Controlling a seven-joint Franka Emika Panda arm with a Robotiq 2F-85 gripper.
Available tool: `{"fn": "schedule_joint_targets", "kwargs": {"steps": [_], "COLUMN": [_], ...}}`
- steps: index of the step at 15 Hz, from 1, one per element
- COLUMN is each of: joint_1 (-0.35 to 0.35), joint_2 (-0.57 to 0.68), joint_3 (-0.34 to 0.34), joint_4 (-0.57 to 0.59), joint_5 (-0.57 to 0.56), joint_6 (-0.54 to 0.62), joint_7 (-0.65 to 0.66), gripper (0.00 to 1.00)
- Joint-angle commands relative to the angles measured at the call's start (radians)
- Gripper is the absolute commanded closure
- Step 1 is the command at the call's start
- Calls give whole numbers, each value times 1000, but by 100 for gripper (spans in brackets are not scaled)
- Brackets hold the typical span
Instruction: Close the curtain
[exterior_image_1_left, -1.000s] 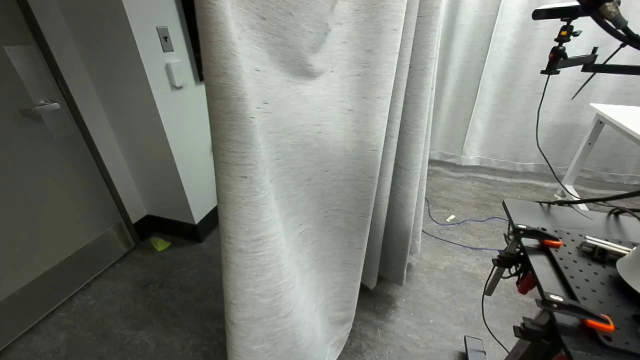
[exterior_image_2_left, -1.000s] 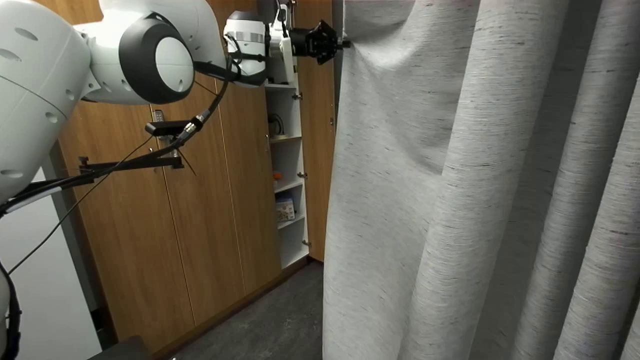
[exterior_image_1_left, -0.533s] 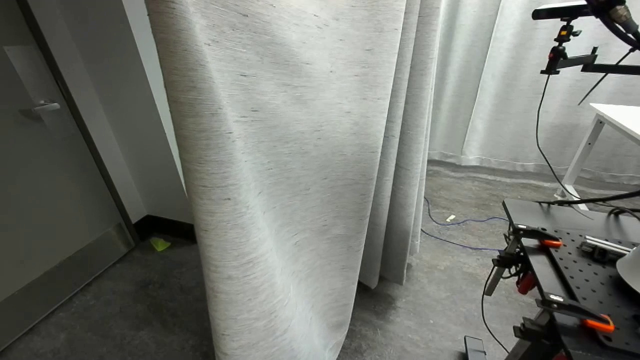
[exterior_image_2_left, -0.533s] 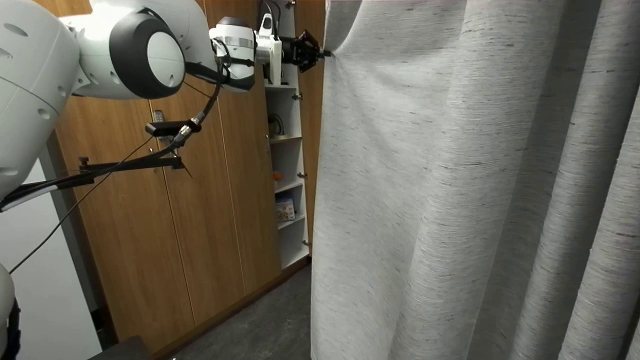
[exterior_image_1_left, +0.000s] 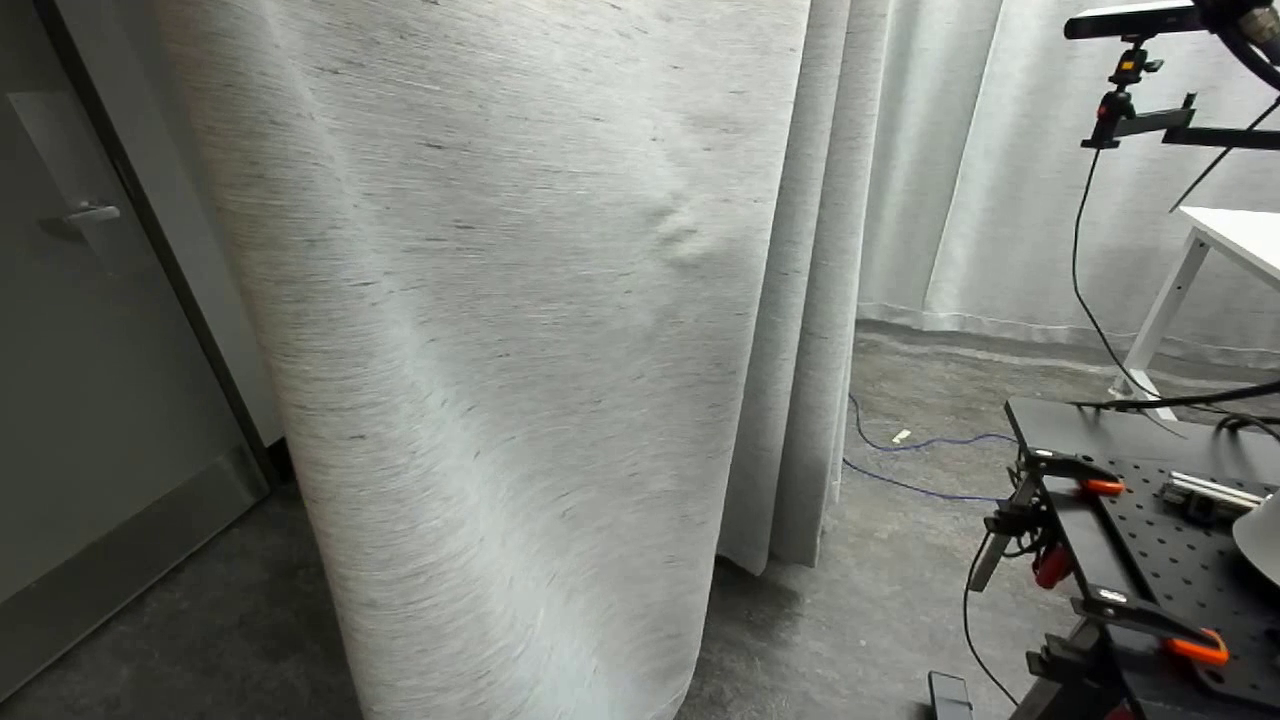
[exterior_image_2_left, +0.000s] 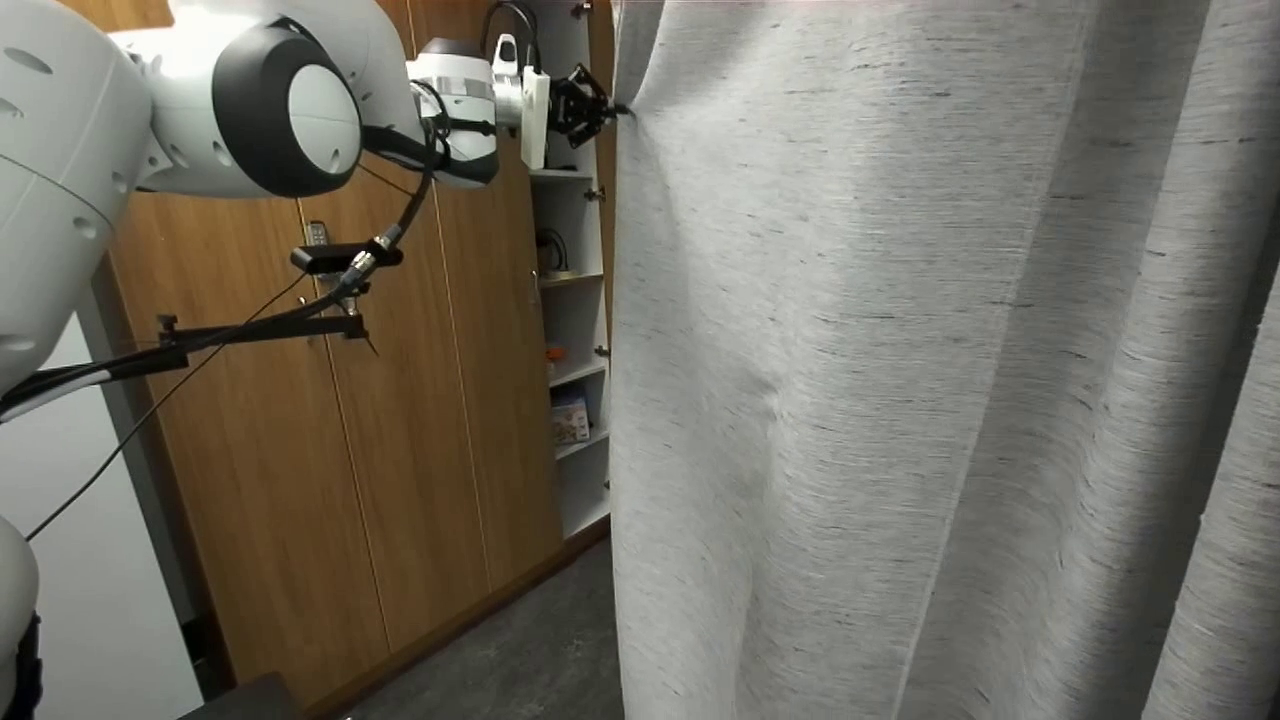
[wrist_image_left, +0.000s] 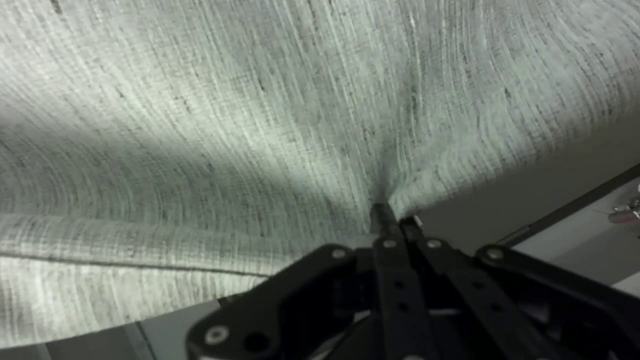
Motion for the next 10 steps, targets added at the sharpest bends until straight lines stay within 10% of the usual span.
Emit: {"fn": "schedule_joint_targets", "kwargs": {"steps": [1,10], "joint_1": [0,-6], "joint_2": [-24,-9], "joint_3": [-3,12], "joint_4": [-12,4], "joint_5": [-43,-6], "joint_6": [99,255], "joint_7": [-57,-227], "gripper": [99,99]}}
